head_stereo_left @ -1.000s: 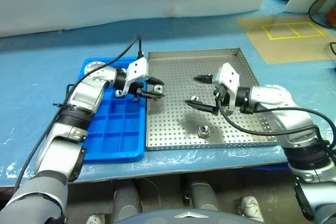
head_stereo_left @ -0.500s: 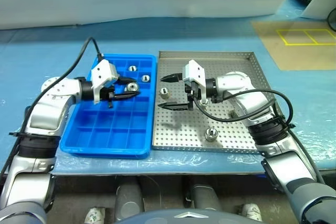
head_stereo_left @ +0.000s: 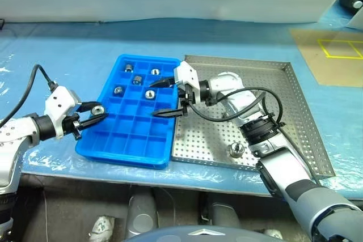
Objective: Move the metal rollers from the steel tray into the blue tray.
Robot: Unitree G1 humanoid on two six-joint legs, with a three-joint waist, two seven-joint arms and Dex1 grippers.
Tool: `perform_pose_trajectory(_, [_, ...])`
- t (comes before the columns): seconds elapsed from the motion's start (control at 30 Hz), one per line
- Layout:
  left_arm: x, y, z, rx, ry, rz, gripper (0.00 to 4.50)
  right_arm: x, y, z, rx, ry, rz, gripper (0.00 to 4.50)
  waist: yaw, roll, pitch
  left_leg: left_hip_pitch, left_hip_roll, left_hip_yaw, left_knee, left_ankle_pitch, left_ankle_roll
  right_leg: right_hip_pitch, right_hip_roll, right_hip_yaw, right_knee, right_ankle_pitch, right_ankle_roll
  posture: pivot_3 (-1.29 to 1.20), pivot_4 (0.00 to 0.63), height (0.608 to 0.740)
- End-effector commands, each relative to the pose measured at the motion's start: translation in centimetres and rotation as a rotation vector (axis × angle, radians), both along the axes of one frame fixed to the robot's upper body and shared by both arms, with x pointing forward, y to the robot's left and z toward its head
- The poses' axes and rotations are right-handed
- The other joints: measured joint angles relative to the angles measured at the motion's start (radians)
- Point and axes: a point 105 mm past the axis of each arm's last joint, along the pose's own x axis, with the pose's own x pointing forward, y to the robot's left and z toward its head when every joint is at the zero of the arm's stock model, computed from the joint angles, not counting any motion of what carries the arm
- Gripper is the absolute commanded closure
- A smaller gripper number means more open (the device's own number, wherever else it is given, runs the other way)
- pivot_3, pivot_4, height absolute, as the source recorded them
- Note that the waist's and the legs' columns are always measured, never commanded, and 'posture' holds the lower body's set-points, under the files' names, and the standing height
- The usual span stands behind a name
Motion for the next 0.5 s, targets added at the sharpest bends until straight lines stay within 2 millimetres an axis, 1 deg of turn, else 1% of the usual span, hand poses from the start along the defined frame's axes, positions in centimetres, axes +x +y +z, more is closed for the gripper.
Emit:
perform_pose_trajectory(0.03, [0.2,0.0,0.6,-0.002,-0.046,0.009,2.80,-0.7,0.6,1.6,0.024,-0.055,0.051,0.00,0.005,0.000,0.000,0.000,0.000,0.000,0.000,0.000,0.000,0.000,0.000,0.000,0.000,0.000,0.000,0.31,0.150,0.740])
perform_pose_trajectory(0.2, [0.3,-0.6,-0.7,-0.007,-0.013,-0.005,2.80,-0.9,0.5,1.7,0.021,-0.052,0.054,0.00,0.006,-0.001,0.000,0.000,0.000,0.000,0.000,0.000,0.000,0.000,0.000,0.000,0.000,0.000,0.000,0.28,0.150,0.740])
perform_pose_trajectory(0.27, [0.5,-0.5,-2.0,0.018,0.031,0.004,2.80,-0.5,0.1,1.5,0.012,-0.054,0.031,0.00,0.005,0.000,0.000,0.000,0.000,0.000,0.000,0.000,0.000,0.000,0.000,0.000,0.000,0.000,0.000,0.27,0.150,0.740])
perform_pose_trajectory(0.37, [0.7,-0.2,-3.1,0.031,0.073,0.016,2.80,-0.4,-0.2,1.4,0.012,-0.051,0.010,0.00,0.004,-0.001,0.000,0.000,0.000,0.000,-0.001,0.000,-0.001,0.000,0.000,0.000,0.000,0.000,0.000,0.26,0.150,0.740])
perform_pose_trajectory(0.43, [1.0,0.1,-3.6,0.045,0.076,0.029,2.06,-0.3,-0.4,1.4,0.013,-0.052,-0.003,0.00,0.003,-0.001,0.000,0.001,0.000,0.000,-0.001,0.001,-0.001,0.000,0.000,0.000,0.000,0.000,0.000,0.25,0.150,0.740])
perform_pose_trajectory(0.47, [1.1,0.2,-3.7,0.048,0.077,0.031,1.84,-0.2,-0.4,1.3,0.013,-0.052,-0.008,0.00,0.002,-0.001,0.000,0.001,0.000,0.000,-0.001,0.001,-0.001,0.000,0.001,0.001,0.000,0.000,0.000,0.24,0.150,0.740])
perform_pose_trajectory(0.5, [1.2,0.2,-3.7,0.058,0.073,0.029,1.47,-0.2,-0.5,1.3,0.013,-0.052,-0.013,0.00,0.001,-0.001,0.000,0.002,0.000,0.000,-0.002,0.001,-0.002,0.000,0.001,0.001,0.001,0.000,0.000,0.24,0.150,0.740])
